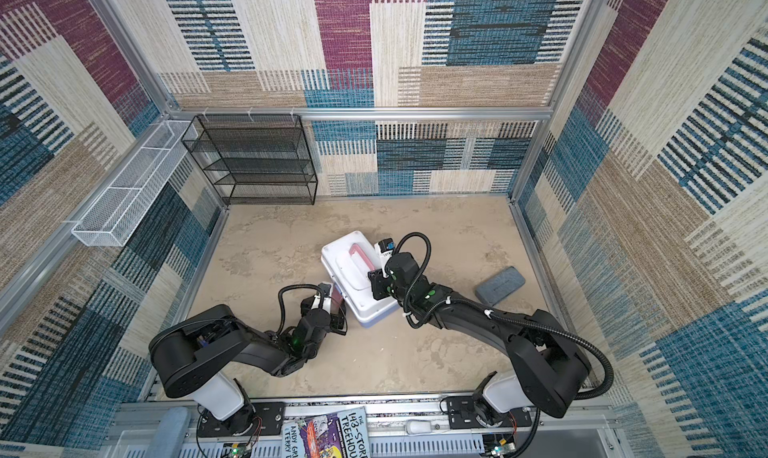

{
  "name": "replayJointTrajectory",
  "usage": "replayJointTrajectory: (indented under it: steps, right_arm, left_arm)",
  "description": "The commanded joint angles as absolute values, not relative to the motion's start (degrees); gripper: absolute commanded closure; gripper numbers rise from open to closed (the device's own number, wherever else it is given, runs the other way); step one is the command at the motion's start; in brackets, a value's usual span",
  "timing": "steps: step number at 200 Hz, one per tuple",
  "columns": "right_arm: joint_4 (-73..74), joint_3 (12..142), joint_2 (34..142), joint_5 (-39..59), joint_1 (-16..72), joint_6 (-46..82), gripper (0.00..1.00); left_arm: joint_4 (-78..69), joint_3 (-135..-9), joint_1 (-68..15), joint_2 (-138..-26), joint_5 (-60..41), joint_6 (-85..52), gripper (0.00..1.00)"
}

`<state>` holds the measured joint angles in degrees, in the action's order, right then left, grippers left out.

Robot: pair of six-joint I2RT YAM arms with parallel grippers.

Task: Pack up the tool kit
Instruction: 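Flip the pink latch up toward the lid with left while right holds the handle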

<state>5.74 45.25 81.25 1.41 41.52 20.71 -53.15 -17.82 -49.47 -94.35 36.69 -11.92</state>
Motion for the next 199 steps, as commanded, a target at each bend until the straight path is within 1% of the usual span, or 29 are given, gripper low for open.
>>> replayJointTrajectory:
  steps: [1,47,67,92,154,199]
  right_arm:
    - [5.24,45.09,81.04,0.24,41.48,21.28,0.84]
    - [4.66,45.74,81.04,-0.2,41.48,21.29,0.82]
    - [4.23,46.13,81.2,-0.35,41.48,21.11,0.78]
    - [4.53,46.36,81.2,-0.35,41.49,21.18,0.72]
    - [4.14,45.97,80.36,-1.14,41.48,21.03,0.7]
    - [4.4,45.88,80.56,-0.97,41.48,21.12,0.7]
  left_arm:
    - [-54.43,-17.93,-49.37,-93.74,36.91,-10.37,0.15]
    - [-55.35,-15.55,-49.26,-94.48,32.2,-13.24,0.16]
    - [-59.28,-12.28,-48.79,-94.62,29.79,-16.16,0.16]
    - [-62.23,-10.71,-48.6,-95.73,27.48,-16.31,0.16]
    - [-61.39,-13.82,-48.6,-97.38,25.84,-14.67,0.16]
    - [-62.39,-15.45,-48.6,-99.75,29.58,-13.86,0.16]
